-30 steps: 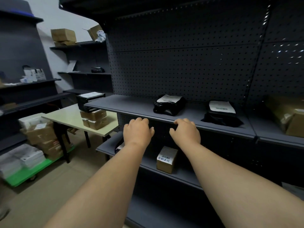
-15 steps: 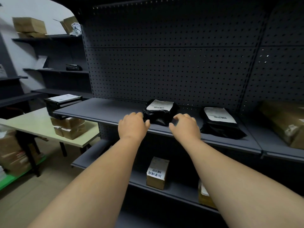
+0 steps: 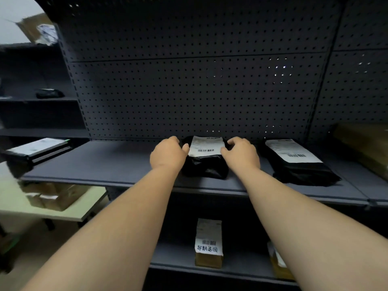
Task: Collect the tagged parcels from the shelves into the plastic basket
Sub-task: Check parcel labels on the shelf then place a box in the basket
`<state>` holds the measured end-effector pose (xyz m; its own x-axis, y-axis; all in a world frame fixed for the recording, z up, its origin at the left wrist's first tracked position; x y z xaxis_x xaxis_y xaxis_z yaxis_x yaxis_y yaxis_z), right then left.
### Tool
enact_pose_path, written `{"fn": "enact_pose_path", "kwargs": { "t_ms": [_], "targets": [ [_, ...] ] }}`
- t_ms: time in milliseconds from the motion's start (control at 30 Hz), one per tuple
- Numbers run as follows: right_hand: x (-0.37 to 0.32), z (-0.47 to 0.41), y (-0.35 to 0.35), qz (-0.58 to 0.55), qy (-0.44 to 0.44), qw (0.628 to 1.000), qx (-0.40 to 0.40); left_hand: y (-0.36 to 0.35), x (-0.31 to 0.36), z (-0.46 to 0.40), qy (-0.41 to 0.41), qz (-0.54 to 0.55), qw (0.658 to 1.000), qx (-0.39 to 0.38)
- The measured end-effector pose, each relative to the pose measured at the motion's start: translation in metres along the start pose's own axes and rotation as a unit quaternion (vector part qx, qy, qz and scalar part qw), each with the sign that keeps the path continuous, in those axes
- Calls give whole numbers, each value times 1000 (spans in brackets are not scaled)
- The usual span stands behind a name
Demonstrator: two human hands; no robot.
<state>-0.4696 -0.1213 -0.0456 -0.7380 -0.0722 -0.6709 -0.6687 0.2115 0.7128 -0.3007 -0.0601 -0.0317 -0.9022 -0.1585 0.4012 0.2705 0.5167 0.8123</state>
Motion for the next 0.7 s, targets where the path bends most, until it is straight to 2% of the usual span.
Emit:
{"fn": "enact_pose_path", "kwargs": {
  "t_ms": [233,367,533,700],
  "targets": [
    [-14,-41,-29,-142,-168,974,-62,-24,-16,-57,59,158,980,-109],
    [-17,-59,-39,-241,-266,928,-101,-39,-17,-71,129,318,927,-152],
    [-18,-63,-41,-279,-320,893,-150,-52,-18,-78,151,396,885,-194],
    [-13,-62,-49,-318,-335,872,-165,-62,-20,-82,155,417,874,-195]
  ]
}}
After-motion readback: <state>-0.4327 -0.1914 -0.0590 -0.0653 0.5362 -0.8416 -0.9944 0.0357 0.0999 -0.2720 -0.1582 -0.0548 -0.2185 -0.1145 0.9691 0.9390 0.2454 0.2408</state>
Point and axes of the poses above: each hand's wrist, its own z-axis away from the middle knuckle, its own y-axis out of the back of the hand, x = y × z, the point moved 2 cm from there along -z, towards the middle knuckle, and after that the axes turned 11 degrees about -y, right-handed, at the moved point
